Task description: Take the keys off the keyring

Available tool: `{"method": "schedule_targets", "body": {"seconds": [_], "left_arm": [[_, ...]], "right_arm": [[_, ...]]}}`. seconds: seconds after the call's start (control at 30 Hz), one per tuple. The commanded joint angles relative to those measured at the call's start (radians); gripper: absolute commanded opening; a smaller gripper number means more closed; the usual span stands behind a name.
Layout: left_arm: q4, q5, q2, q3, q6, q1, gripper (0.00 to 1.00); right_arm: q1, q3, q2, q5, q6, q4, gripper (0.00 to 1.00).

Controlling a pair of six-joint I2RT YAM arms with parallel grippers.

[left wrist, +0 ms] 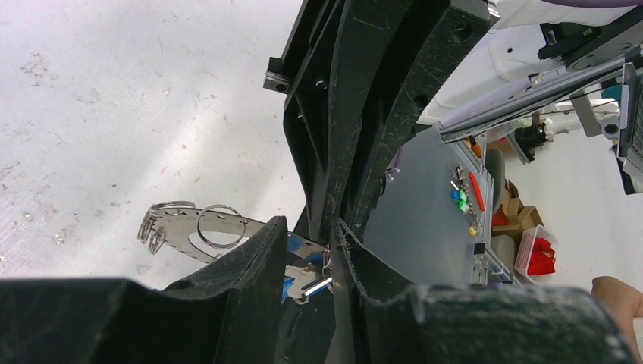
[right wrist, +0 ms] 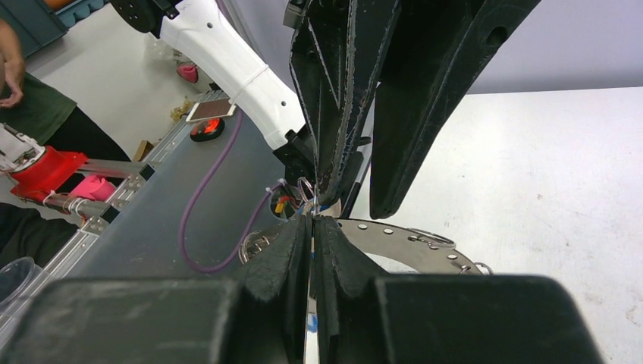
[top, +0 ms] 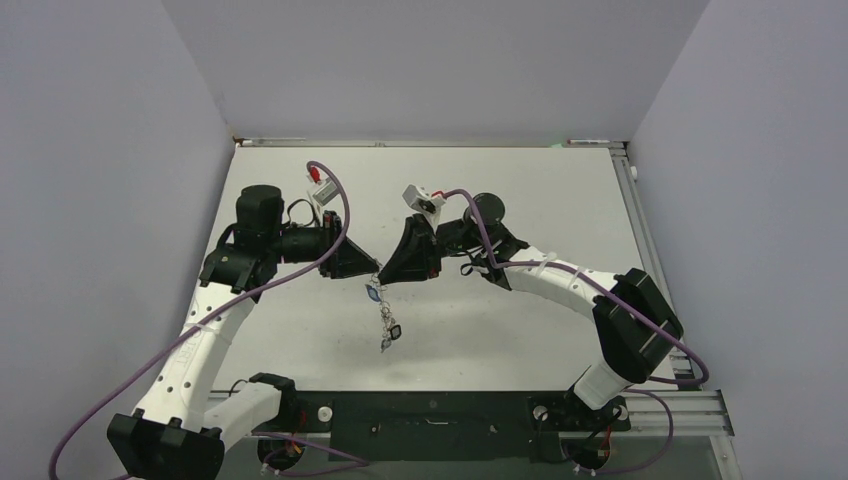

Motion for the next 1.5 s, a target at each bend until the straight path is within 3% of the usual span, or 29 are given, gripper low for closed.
{"method": "schedule_targets", "body": {"seconds": [0.0,0.37,0.57,0.8,1.03,1.13,1.2,1.33,1.47], "left_arm": [[0.017,0.050,-0.014,0.010,0.007,0.004,0.25],[-0.085,0.101,-0.012,0.048,0.077,0.023,0.33],[-0.096,0.069,-0.011,0.021,0.095,-0.006,0.32],[-0.056,0.071,-0.002,0.037,0.051,-0.021,0.23],[0.000,0.072,-0.007,0.008,-0.021,-0.039,0.02],[0.030,0.039,-0.018,-0.013,-0.072,-0.039,0.00],[0.088,0.012,-0.032,-0.046,-0.151,-0.039,0.00],[0.172,-0.064,-0.039,-0.093,-0.337,-0.020,0.00],[0.151,-0.198,-0.024,-0.073,-0.459,-0.001,0.00]], "right_arm": [[0.005,0.043,-0.008,-0.004,-0.033,0.043,0.05],[0.000,0.040,-0.018,-0.004,-0.076,-0.011,0.05],[0.007,0.050,-0.012,-0.006,-0.068,-0.008,0.05],[0.008,0.048,-0.011,-0.006,-0.071,-0.011,0.05],[0.010,0.067,-0.005,-0.008,-0.083,-0.040,0.05],[0.008,0.092,-0.002,0.002,-0.152,-0.128,0.05],[0.003,0.142,0.002,0.038,-0.268,-0.286,0.15],[0.012,0.309,0.011,0.214,-0.686,-0.808,0.41],[-0.004,0.329,-0.005,0.308,-0.692,-0.845,0.62]]}}
